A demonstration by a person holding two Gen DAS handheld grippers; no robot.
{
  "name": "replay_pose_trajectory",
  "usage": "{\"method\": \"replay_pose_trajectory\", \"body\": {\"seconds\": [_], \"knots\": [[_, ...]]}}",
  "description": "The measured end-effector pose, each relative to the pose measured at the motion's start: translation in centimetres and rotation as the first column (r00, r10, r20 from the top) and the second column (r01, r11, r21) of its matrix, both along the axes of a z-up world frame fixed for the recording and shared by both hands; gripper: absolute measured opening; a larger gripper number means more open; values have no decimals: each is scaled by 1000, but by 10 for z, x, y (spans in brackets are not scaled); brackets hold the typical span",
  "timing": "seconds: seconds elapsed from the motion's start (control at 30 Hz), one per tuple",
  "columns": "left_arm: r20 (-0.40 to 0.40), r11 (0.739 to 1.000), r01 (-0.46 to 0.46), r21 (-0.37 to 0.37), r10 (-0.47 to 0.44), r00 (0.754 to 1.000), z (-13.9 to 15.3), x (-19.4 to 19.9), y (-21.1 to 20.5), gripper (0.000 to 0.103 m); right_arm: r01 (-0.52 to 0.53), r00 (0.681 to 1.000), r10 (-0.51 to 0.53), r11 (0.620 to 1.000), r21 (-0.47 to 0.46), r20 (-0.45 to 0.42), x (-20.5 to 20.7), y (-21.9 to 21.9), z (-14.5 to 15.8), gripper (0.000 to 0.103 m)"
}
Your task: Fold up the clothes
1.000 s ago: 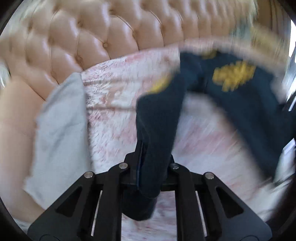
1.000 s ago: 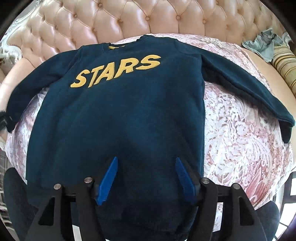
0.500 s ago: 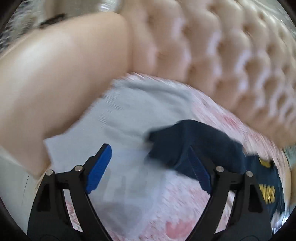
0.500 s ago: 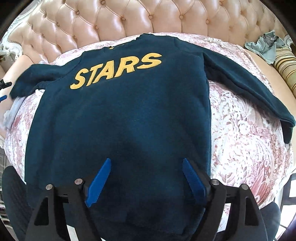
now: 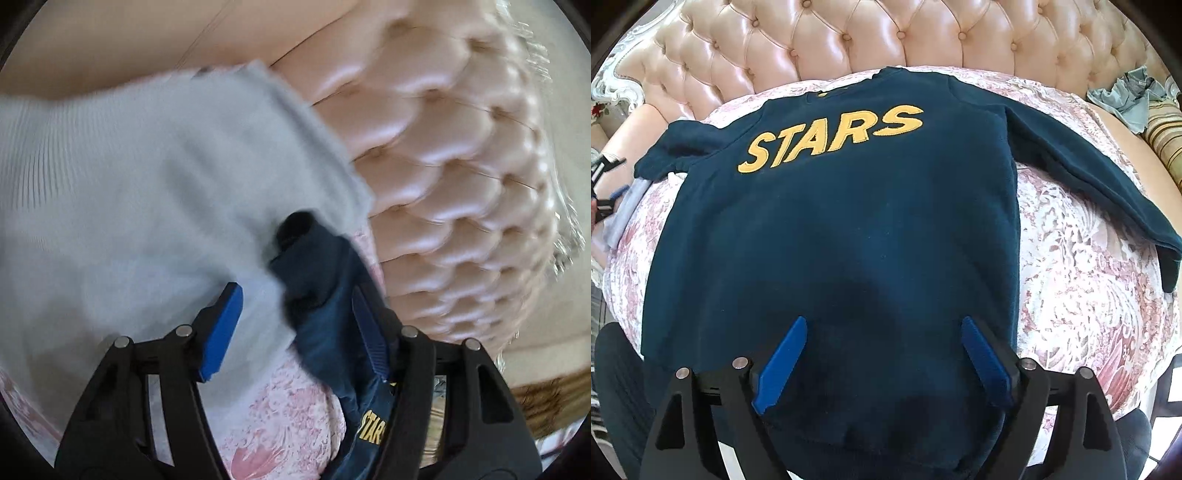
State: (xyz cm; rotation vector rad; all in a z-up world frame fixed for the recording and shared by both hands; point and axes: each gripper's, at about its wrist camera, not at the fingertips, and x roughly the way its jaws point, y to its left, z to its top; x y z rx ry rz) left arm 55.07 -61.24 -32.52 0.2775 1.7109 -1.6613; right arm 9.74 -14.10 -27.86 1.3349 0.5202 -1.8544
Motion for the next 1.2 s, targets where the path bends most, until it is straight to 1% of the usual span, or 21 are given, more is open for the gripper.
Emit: {"method": "replay_pose_trajectory", "body": {"seconds": [0.07,0.17,0.2,0.23,0.3,0.37,0.4,0.5,0.57,0.6,0.63,0.77,0.83,0.93,0.97,1.0,1.03,1.07,1.13,1.17,1.2], "knots": [[-42,999,11,-43,-12,999,1,-8,0,64,2,1000,-2,1000,-5,5,0,-1,-1,88],[-46,1000,0,-15,-1,999,-5,-19,-5,64,-12,1000,12,1000,4,-3,2,-4,-3,91],[-46,1000,-1,1,1,999,-9,-18,-9,62,-16,1000,16,1000,8,-6,3,-6,-3,92],[-63,1000,3,2,-3,998,-11,-22,-11,57,-20,1000,20,1000,10,-7,4,-7,-4,93],[-95,1000,17,-4,-18,995,-14,-27,-13,54,-20,1000,20,1000,4,0,3,-7,-4,93],[-110,999,41,-12,-42,993,-16,-32,-11,53,-18,1000,18,1000,-1,6,2,-10,-6,93],[-110,999,48,-10,-49,993,-17,-35,-12,53,-19,1000,19,1000,-1,8,2,-11,-7,95],[-79,1000,29,-10,-29,996,-20,-37,-16,52,-31,1000,31,999,8,4,4,-14,-8,98],[-63,999,26,-35,-28,998,-18,-41,-20,52,-35,999,35,999,9,4,5,-15,-9,98],[-40,998,24,-56,-26,999,-11,-41,-17,43,-37,999,37,999,10,4,5,-15,-9,98],[-16,997,22,-76,-24,1000,-3,-41,-14,17,-38,999,38,999,10,4,5,-15,-9,98],[76,987,18,-158,-6,997,27,-42,-1,17,-26,999,26,1000,2,20,2,-15,-9,98],[92,985,-64,-162,80,993,47,-30,27,17,-14,999,14,1000,-14,31,1,-13,-9,98],[195,978,-153,-144,179,964,50,-19,60,18,-14,999,15,1000,-25,33,1,-13,-11,101],[226,982,-159,-104,179,958,40,-18,60,20,-17,999,17,1000,-22,30,1,-14,-11,102],[256,984,-166,-65,178,950,29,-18,59,31,-18,999,19,1000,-17,26,2,-15,-12,102],[284,984,-177,-26,177,942,19,-17,59,36,-19,999,20,1000,-14,25,3,-16,-13,102],[279,977,-212,-4,205,938,14,-10,62,36,-19,999,19,1000,-14,28,2,-16,-13,102],[283,966,-256,-46,258,924,23,3,74,38,1,999,1,999,-35,54,-1,-13,-12,102],[303,961,-265,-80,277,912,30,8,79,39,14,997,-10,999,-52,70,-4,-11,-11,102],[322,954,-276,-115,298,899,38,13,85,44,26,996,-21,997,-69,84,-6,-8,-11,102]]}}
